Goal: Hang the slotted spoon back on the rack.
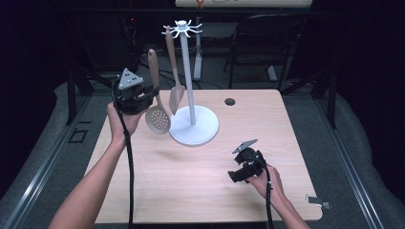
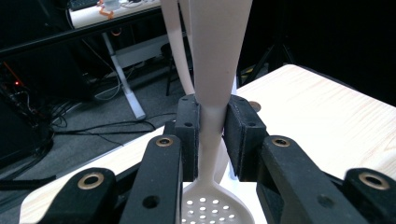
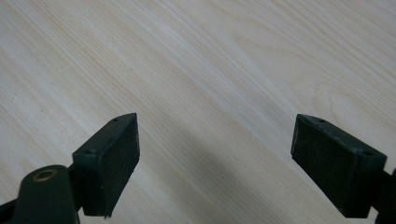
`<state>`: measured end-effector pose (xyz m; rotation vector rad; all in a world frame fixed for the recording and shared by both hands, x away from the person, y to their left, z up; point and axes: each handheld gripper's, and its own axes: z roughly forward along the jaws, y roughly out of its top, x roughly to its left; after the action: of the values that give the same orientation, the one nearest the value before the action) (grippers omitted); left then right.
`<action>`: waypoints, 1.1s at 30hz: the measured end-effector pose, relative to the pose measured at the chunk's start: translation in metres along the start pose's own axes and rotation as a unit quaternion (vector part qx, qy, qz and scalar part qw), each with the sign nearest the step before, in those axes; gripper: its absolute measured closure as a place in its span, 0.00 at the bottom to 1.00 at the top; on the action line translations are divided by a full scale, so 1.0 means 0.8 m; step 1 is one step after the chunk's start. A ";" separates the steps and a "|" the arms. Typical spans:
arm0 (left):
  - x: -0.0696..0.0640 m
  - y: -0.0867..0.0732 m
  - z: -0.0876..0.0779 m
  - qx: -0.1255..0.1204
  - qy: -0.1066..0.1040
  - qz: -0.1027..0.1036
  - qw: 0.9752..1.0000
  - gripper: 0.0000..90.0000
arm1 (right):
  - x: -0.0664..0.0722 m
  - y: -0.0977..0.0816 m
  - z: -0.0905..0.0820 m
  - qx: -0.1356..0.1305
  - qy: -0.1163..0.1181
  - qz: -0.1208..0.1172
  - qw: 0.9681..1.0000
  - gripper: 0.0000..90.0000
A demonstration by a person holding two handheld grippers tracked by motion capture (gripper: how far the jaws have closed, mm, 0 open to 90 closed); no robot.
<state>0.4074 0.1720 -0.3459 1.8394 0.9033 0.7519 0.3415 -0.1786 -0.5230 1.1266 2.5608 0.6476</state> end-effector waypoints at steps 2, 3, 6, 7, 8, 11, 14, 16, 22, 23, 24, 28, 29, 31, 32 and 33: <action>-0.001 0.002 0.003 0.002 0.000 0.001 1.000 0.85 | 0.000 0.000 0.000 -0.001 -0.001 -0.002 1.000 0.17; -0.001 0.003 0.005 0.002 0.000 0.000 1.000 0.85 | -0.001 -0.001 0.000 -0.001 -0.001 -0.002 1.000 0.17; 0.000 0.004 0.008 0.003 -0.002 -0.002 1.000 0.85 | -0.001 -0.001 -0.001 0.002 -0.002 -0.002 1.000 0.17; 0.000 0.005 0.009 0.004 -0.001 -0.002 1.000 0.85 | -0.001 -0.002 -0.001 0.002 -0.002 -0.001 1.000 0.17; 0.000 0.006 0.011 0.004 -0.002 -0.001 1.000 0.85 | -0.001 -0.002 -0.001 -0.001 -0.001 0.001 1.000 0.17; 0.001 0.008 0.013 0.004 -0.002 -0.002 1.000 0.85 | -0.002 -0.002 -0.002 0.005 -0.002 -0.001 1.000 0.17; 0.001 0.012 0.015 0.005 -0.004 -0.004 1.000 0.85 | -0.002 -0.003 -0.001 0.004 -0.003 0.001 1.000 0.17; 0.002 0.014 0.016 0.006 -0.006 -0.002 1.000 0.85 | -0.001 -0.002 -0.001 0.001 -0.004 0.001 1.000 0.17; 0.001 0.020 0.021 0.009 -0.009 -0.003 1.000 0.85 | -0.001 -0.003 0.000 -0.001 -0.004 0.001 1.000 0.17; 0.002 0.021 0.022 0.010 -0.010 -0.003 1.000 0.85 | -0.001 -0.003 -0.001 -0.001 -0.003 0.000 1.000 0.17; 0.002 0.021 0.023 0.010 -0.011 -0.005 1.000 0.85 | -0.001 -0.003 -0.001 0.000 -0.003 0.001 1.000 0.17; 0.001 0.026 0.029 0.015 -0.017 -0.008 1.000 0.84 | 0.000 -0.002 -0.002 0.001 -0.003 0.003 1.000 0.17; 0.001 0.027 0.031 0.016 -0.018 -0.009 1.000 0.84 | 0.000 -0.002 -0.002 0.002 -0.002 0.000 1.000 0.17; 0.001 0.028 0.035 0.019 -0.022 -0.012 1.000 0.85 | 0.000 -0.002 -0.002 0.002 -0.003 0.001 1.000 0.17; 0.001 0.029 0.036 0.019 -0.022 -0.012 0.999 0.84 | 0.000 -0.002 -0.002 0.004 -0.003 0.001 1.000 0.17; 0.001 0.030 0.037 0.019 -0.023 -0.014 0.999 0.84 | 0.000 -0.002 -0.002 0.002 -0.003 0.003 1.000 0.17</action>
<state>0.4375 0.1515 -0.3356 1.8660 0.9174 0.6768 0.3397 -0.1801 -0.5223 1.1364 2.5551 0.6403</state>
